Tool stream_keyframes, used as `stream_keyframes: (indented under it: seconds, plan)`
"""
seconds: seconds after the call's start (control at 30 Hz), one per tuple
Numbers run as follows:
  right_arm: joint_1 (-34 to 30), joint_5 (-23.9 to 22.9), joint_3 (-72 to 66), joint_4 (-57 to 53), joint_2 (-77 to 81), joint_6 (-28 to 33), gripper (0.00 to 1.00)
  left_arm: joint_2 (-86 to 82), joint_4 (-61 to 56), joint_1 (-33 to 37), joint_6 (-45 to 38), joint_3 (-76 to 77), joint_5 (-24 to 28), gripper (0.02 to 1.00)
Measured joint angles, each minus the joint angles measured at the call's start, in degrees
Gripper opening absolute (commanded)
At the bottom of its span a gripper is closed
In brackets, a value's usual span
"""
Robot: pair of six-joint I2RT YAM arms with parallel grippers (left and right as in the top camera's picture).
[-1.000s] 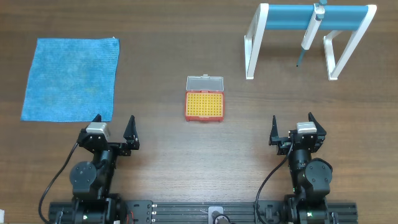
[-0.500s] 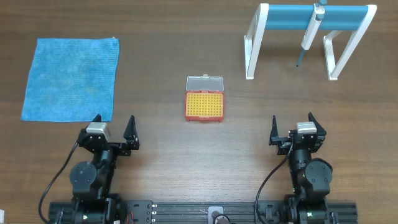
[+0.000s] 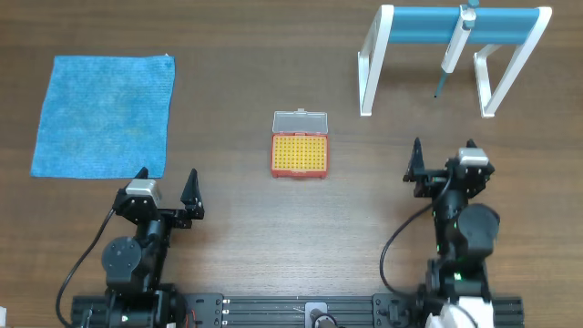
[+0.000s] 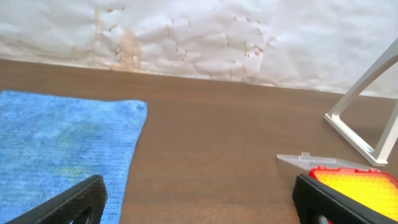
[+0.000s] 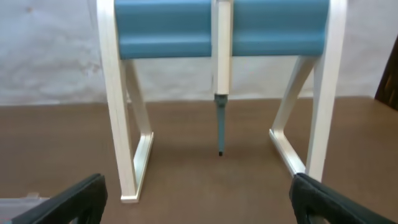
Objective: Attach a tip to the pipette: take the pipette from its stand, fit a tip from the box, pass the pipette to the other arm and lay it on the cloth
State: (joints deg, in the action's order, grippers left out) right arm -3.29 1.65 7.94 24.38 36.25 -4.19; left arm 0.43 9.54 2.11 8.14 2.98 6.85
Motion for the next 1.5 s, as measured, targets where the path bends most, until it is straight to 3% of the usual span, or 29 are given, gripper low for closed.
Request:
stream_keyframes:
  seconds: [0.23,0.33,0.63,1.07,1.1,1.13,1.17,1.5]
  plan:
    - [-2.89,0.2,16.2,26.86,42.62,4.52,0.95,0.07,0.11,0.0,0.0,0.0,-0.02,0.963]
    - [-4.5,0.17,20.06,29.24,50.23,4.57,0.95,0.04,0.11,0.0,0.0,0.0,-0.02,0.963]
    - [-4.59,0.17,30.95,29.68,61.18,4.74,0.95,0.04,0.13,0.0,0.0,0.0,-0.02,0.963]
    - [-5.25,0.2,32.2,29.2,62.6,4.74,0.95,0.04,0.11,0.0,0.0,0.0,-0.02,0.963]
    - [-5.25,0.2,32.33,29.22,62.64,4.74,0.919,0.04,0.11,0.0,0.0,0.0,-0.02,0.963]
    - [-5.25,0.2,32.48,29.22,62.66,4.74,0.689,0.04,0.11,0.0,0.0,0.0,-0.02,0.963]
    - [-5.25,0.2,32.54,29.2,62.66,5.27,0.086,0.04,0.13,0.0,0.0,0.0,-0.02,0.963]
    - [-5.25,0.42,32.54,29.16,62.64,5.38,0.08,0.04,0.11,0.0,0.0,0.0,-0.02,0.963]
